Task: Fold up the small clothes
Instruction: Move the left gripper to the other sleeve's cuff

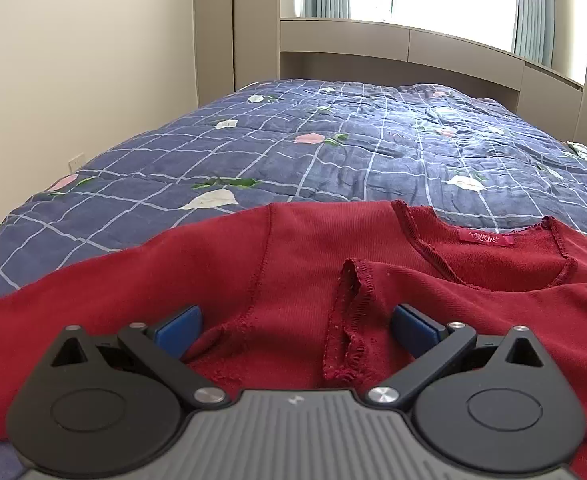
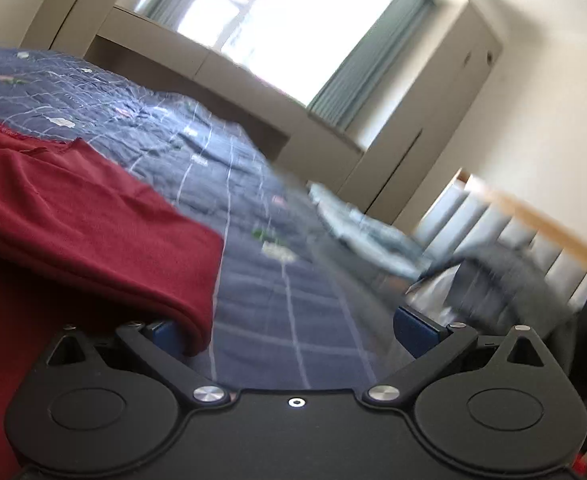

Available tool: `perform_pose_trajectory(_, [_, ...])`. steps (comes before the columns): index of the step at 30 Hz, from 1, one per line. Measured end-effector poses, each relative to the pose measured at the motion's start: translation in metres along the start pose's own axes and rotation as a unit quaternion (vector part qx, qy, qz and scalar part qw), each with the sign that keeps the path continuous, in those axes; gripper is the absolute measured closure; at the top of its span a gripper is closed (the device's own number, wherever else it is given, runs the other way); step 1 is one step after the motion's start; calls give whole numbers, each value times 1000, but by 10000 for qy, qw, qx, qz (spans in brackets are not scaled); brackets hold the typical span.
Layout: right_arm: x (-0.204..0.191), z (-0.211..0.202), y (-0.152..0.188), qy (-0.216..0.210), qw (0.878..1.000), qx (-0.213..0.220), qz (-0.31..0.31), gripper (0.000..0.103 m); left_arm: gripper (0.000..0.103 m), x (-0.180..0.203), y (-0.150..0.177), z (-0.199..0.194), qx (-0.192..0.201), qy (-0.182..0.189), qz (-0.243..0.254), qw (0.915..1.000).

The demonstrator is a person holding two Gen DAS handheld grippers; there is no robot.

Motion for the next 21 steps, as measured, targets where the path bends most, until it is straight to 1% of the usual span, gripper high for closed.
perform_pose_trajectory(2, [-1,-1,0,17,10000,-5,-21,1,0,-1,0,1,-13,33,-38,10000])
perform_pose_trajectory(5, [-11,-1,0,-36,9996,-141,-231,1,0,-2,1,2,-10,49,-64,10000])
perform_pose_trajectory(8, [-14,-1,0,-23,9995,-113,-281,1,0,-1,1,1,7,32,-39,10000])
perform_pose_trajectory(11, [-12,-7,0,-213,9994,-232,-148,1,0,0,0,-2,33,66,-50,10000])
perform_pose_trajectory(14, [-4,-25,4,-597,9976,-293,190,1,0,1,-6,-14,-55,226,63,9997])
perform_pose_trajectory(17, [7,-47,5,-780,9957,-78,503,1,0,-6,-12,-34,20,287,52,9996])
perform_pose_trajectory(19, [13,-54,0,-768,9951,126,603,1,0,-16,-14,-49,51,363,-46,9993])
perform_pose_trajectory(21, [13,-52,-10,-715,9952,307,588,1,0,-31,-15,-61,38,329,-192,9993])
Point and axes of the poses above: each gripper's, at about its wrist camera, not at the fingertips, and z roughly the way its jaws point, x to its right, y to its underside, the point moved 4 cm from there along z, roughly the way its jaws point, and after that the axes turned 10 degrees about -z, right-handed, at the moved point
